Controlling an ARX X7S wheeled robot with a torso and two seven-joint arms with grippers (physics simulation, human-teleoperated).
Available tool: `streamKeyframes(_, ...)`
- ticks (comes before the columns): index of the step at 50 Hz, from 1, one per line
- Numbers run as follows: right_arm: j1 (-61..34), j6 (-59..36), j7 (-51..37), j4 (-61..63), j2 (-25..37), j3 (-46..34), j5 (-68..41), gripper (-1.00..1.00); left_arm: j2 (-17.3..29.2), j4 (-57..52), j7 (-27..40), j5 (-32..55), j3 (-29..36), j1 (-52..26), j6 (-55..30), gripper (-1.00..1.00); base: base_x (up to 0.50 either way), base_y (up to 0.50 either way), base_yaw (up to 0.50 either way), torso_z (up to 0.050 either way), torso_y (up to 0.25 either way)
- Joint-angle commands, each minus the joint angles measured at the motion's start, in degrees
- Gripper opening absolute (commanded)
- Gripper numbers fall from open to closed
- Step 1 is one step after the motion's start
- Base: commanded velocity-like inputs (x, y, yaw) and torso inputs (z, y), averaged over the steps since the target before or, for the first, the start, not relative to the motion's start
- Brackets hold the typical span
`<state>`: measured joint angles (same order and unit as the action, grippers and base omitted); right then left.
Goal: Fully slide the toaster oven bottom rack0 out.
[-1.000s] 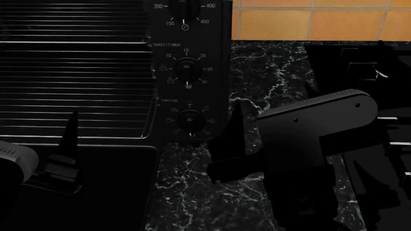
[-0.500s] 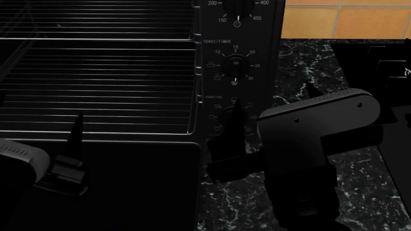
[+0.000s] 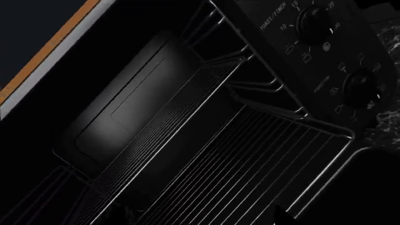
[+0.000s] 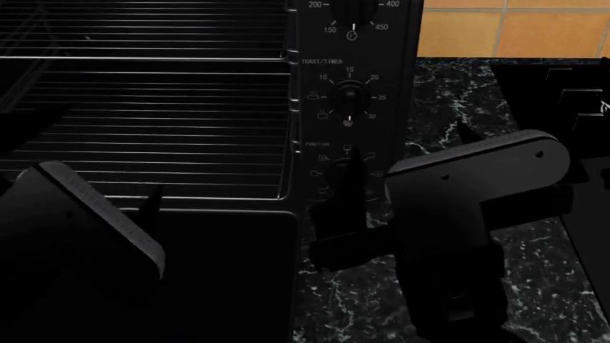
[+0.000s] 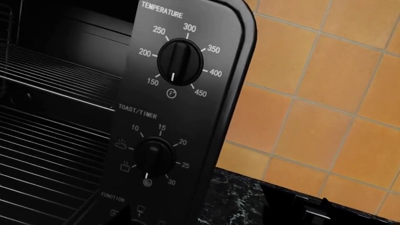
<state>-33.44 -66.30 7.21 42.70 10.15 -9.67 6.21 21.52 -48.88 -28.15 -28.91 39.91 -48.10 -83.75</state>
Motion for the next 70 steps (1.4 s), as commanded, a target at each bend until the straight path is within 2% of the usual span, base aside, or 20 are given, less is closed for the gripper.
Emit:
streamKeyframes(1, -0.5, -0.6, -0.5, -0.3, 0.0, 0.1, 0.4, 1.00, 8.5, 9.7, -38.4, -37.7, 30.0, -16.3, -3.9, 1.00, 0.00, 0.00, 0.00, 0.000, 0.000)
streamKeyframes(8, -0.4, -1.2, -0.5, 0.8, 0.4, 0.6, 0.3, 1.00, 9.7, 11.9, -39.1, -35.9, 30.2, -16.2, -0.4, 1.00, 0.00, 0.00, 0.00, 0.000, 0.000)
streamKeyframes(19, -0.4, -0.6, -0.9, 0.2, 0.6, 0.6, 0.2, 1.00, 8.7, 17.1, -32.4, -26.1, 26.5, -13.0, 9.8, 1.00, 0.00, 0.00, 0.00, 0.000, 0.000)
streamKeyframes(33, -0.5, -0.3, -1.4, -0.7, 0.8, 0.0, 0.0, 1.00, 8.5, 24.4, -27.5, -20.6, 24.9, -11.8, 17.1, 1.00, 0.00, 0.00, 0.00, 0.000, 0.000)
streamKeyframes(49, -0.5, 0.1, -1.8, -1.2, 0.9, -0.1, -0.4, 1.00, 8.1, 34.3, -23.8, -14.4, 22.4, -12.7, 24.2, 1.00, 0.00, 0.00, 0.00, 0.000, 0.000)
streamKeyframes(58, -0.5, -0.3, -1.9, -0.6, 1.1, -0.1, -0.6, 1.00, 8.2, 34.5, -24.4, -14.0, 22.6, -12.5, 24.3, 1.00, 0.00, 0.00, 0.00, -0.002, 0.000)
streamKeyframes(59, -0.5, -0.4, -1.9, -0.5, 1.1, -0.1, -0.6, 1.00, 8.2, 34.6, -24.3, -13.9, 22.5, -12.4, 24.4, -1.00, 0.00, 0.00, 0.00, 0.000, 0.000)
streamKeyframes(70, -0.5, -0.5, -2.1, -0.1, 1.3, -0.1, -0.8, 1.00, 8.7, 31.7, -25.0, -14.4, 22.6, -11.7, 23.5, -1.00, -0.01, 0.00, 0.01, -0.001, 0.000)
